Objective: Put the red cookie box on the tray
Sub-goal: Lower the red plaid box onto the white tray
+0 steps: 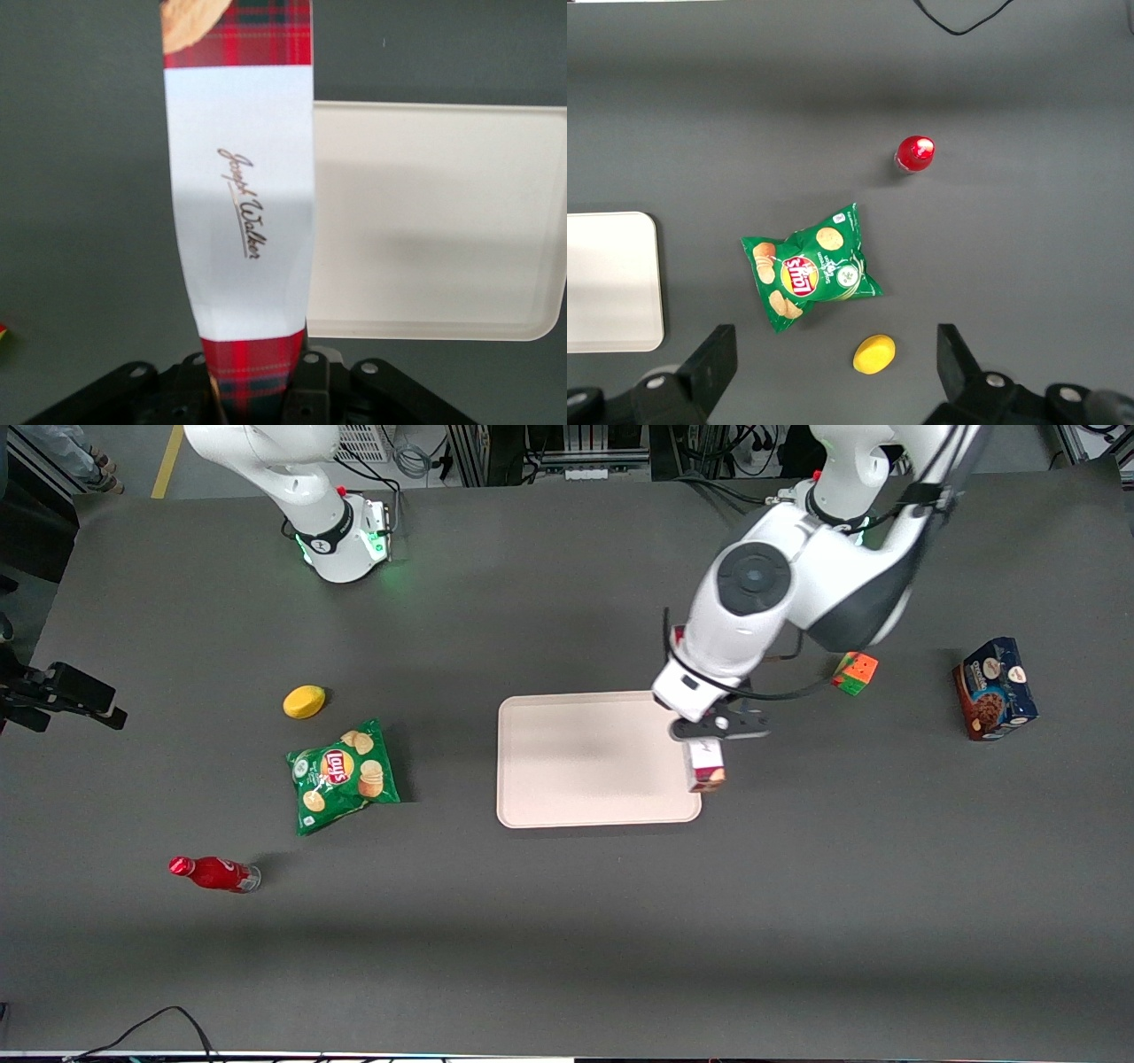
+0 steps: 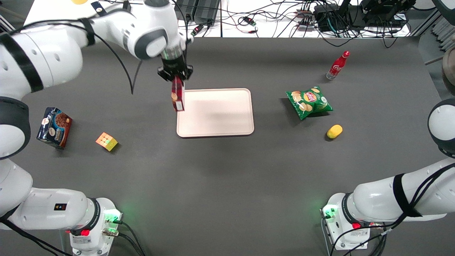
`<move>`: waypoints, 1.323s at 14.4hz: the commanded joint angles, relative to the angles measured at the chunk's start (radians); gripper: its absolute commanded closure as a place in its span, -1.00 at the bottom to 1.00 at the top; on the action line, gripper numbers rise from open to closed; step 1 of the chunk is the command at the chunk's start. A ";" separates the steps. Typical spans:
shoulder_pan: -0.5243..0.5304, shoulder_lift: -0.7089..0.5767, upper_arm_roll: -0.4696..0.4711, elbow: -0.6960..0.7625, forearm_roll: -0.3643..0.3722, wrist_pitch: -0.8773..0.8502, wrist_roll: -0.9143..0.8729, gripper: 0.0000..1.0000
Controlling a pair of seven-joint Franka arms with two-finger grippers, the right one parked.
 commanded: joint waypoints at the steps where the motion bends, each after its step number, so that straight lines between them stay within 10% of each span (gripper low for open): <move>1: 0.005 -0.020 -0.001 -0.140 0.038 0.149 -0.030 0.72; 12: -0.006 0.243 0.002 -0.163 0.321 0.350 -0.261 0.73; 19: -0.024 0.291 0.002 -0.151 0.342 0.421 -0.263 0.74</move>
